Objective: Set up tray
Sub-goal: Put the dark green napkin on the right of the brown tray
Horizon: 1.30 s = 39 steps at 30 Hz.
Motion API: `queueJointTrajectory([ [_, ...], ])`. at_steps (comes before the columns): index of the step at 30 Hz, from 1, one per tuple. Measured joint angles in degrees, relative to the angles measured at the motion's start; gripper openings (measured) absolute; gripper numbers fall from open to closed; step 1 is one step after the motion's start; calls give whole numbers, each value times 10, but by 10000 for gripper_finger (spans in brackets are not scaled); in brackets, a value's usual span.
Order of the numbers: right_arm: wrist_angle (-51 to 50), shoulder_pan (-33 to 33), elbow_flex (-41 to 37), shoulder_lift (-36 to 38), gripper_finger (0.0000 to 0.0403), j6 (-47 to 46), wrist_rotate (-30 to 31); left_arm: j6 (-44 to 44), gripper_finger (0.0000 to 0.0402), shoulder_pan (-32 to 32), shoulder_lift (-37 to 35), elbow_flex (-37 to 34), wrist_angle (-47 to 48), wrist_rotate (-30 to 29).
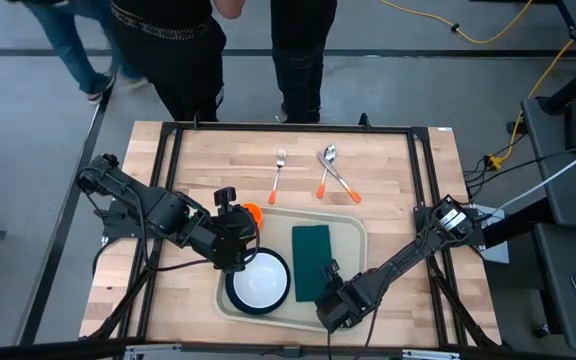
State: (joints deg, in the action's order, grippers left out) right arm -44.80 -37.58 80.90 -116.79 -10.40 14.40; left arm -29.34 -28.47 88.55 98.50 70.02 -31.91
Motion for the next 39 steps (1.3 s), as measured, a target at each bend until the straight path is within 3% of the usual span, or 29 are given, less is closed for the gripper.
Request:
queueJointTrajectory([
  [25,-51,-2,3,1,10,-368,-61,24,169,0,0,0,0,0],
  [39,-43,-44,3,1,10,-451,-90,42,169,0,0,0,0,0],
])
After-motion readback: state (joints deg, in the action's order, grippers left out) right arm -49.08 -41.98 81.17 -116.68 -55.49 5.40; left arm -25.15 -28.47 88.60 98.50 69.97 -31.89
